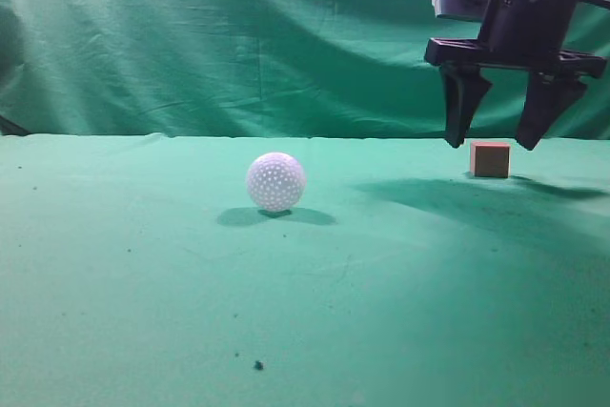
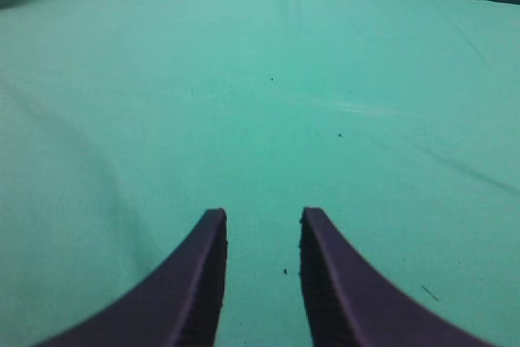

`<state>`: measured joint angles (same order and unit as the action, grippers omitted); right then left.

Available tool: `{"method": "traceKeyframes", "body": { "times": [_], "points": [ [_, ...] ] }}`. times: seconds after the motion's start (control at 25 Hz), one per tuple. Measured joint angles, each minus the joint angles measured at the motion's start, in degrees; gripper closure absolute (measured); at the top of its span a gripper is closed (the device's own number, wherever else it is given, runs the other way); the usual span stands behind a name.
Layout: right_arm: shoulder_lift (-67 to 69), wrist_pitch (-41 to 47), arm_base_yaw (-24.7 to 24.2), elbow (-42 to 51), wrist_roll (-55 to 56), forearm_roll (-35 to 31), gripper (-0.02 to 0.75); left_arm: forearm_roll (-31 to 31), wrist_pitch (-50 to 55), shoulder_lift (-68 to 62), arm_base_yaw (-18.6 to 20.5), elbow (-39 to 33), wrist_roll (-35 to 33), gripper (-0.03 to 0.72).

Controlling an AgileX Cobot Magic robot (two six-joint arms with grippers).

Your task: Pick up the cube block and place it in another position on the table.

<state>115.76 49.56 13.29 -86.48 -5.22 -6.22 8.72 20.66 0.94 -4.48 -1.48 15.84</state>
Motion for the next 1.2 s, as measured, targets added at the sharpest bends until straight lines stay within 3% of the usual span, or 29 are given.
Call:
{"method": "traceKeyframes", "body": {
  "times": [0.12, 0.28, 0.6, 1.2],
  "points": [
    [-1.55, 8.34, 0.00, -3.10, 0.48, -0.34, 0.549, 0.00, 0.00, 0.00, 0.00, 0.00, 0.00, 0.426],
    [-9.62, 13.60, 0.00, -3.67, 0.85, -0.53, 0.738, 0.00, 0.00, 0.00, 0.00, 0.00, 0.00, 0.426],
    [-28.20, 19.62, 0.00, -1.82, 1.38, -1.34, 0.738, 0.00, 0.00, 0.00, 0.00, 0.00, 0.00, 0.426],
    [-70.04, 6.96, 0.00, 36.53, 3.87, -2.51, 0.738, 0.00, 0.00, 0.00, 0.00, 0.00, 0.00, 0.426]
  ]
}}
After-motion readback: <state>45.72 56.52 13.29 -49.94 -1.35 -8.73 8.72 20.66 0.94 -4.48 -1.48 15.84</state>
